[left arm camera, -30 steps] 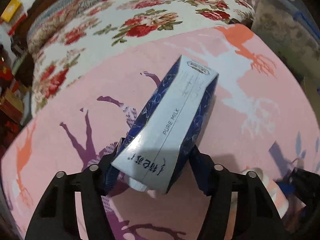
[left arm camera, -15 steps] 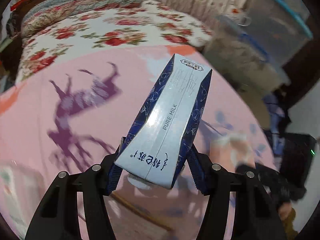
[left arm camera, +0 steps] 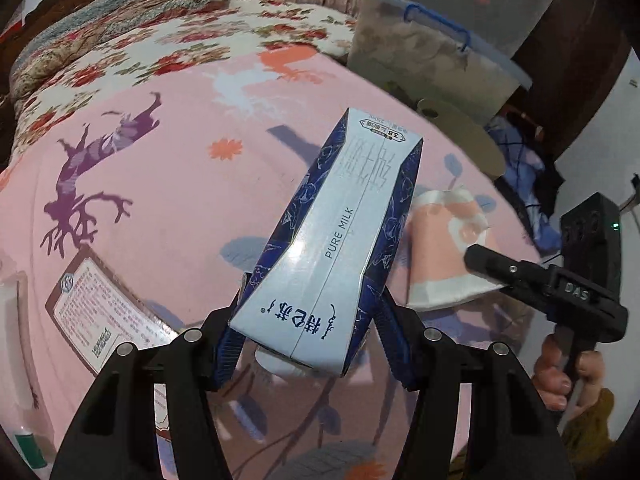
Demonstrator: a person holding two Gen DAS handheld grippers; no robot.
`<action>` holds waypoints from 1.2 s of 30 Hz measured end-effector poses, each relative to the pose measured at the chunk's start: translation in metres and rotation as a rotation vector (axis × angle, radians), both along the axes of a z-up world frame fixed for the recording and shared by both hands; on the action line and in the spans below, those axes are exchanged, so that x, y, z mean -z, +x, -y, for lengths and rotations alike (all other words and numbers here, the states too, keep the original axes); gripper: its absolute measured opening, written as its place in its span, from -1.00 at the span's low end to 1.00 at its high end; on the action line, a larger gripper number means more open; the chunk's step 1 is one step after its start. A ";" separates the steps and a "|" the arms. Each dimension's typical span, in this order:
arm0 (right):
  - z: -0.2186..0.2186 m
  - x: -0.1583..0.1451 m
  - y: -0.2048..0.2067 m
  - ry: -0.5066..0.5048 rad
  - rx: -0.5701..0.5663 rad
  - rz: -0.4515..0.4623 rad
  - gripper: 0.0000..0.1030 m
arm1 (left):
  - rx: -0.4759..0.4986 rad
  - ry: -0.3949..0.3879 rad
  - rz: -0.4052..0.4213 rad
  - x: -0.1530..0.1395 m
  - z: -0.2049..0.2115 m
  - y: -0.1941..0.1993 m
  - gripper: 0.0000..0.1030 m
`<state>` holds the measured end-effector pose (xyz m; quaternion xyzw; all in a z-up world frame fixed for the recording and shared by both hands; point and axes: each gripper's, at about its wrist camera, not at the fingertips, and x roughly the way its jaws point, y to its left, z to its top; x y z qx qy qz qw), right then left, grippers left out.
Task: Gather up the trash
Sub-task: 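Grasp the white milk carton with the left tool while the right tool grasps the paper cup, then carry the milk carton and paper cup to the wastebasket with both tools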
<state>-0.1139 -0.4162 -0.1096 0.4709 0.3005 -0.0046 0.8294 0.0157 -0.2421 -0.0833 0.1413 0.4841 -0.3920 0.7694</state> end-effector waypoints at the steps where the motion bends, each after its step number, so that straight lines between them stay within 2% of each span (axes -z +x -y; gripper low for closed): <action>1: -0.001 0.000 0.002 -0.003 -0.005 -0.003 -0.47 | -0.011 0.013 0.002 0.004 -0.001 0.001 0.09; 5: -0.002 -0.001 0.005 -0.028 -0.013 -0.015 -0.39 | -0.040 0.024 -0.025 0.013 -0.008 0.009 0.09; 12: 0.000 0.004 0.004 -0.012 -0.030 -0.008 -0.29 | -0.043 0.028 -0.018 0.015 -0.005 0.010 0.09; 19: -0.005 0.001 0.009 -0.045 -0.057 -0.018 -0.18 | -0.044 0.025 -0.024 0.015 -0.005 0.010 0.10; 22: -0.011 0.001 0.013 -0.075 -0.085 -0.024 -0.31 | -0.039 0.019 -0.021 0.015 -0.005 0.010 0.07; 26: -0.008 0.008 0.013 0.007 -0.087 0.002 -0.46 | -0.034 -0.001 -0.016 0.012 -0.006 0.009 0.06; 32: 0.016 0.014 0.006 0.109 -0.021 0.046 -0.48 | -0.029 -0.045 -0.044 0.001 -0.007 0.014 0.05; 36: 0.026 0.010 0.002 0.117 0.011 0.076 -0.48 | -0.008 -0.062 -0.083 -0.005 0.006 0.019 0.04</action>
